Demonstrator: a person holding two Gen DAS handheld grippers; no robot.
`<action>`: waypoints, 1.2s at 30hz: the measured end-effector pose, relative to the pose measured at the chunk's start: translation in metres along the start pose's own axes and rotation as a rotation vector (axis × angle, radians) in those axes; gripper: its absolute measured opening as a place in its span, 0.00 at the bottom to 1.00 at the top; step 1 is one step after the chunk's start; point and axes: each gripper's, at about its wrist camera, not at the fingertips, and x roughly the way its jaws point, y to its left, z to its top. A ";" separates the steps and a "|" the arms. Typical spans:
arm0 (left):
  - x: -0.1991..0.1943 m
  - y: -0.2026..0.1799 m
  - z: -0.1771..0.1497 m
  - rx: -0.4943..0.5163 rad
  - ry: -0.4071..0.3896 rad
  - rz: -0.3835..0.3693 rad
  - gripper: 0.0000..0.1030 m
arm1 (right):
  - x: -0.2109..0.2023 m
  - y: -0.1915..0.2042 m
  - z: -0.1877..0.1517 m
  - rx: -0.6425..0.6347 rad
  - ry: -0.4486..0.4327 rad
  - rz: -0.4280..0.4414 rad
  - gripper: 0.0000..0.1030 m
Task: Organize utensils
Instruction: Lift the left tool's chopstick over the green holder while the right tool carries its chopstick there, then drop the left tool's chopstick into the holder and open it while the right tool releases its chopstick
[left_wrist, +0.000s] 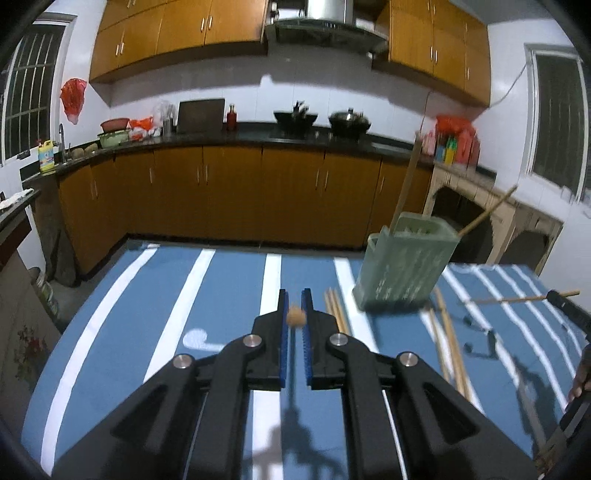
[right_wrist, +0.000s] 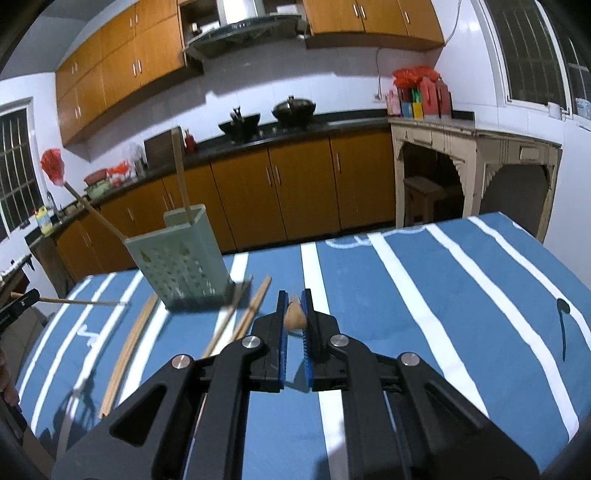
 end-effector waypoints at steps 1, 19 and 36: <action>-0.002 -0.001 0.002 -0.005 -0.009 -0.004 0.08 | -0.002 0.000 0.002 0.004 -0.010 0.004 0.08; -0.016 -0.003 0.018 -0.021 -0.051 -0.030 0.08 | -0.010 0.004 0.014 0.007 -0.053 0.034 0.08; -0.057 -0.059 0.090 0.030 -0.199 -0.194 0.08 | -0.060 0.067 0.097 -0.052 -0.261 0.262 0.07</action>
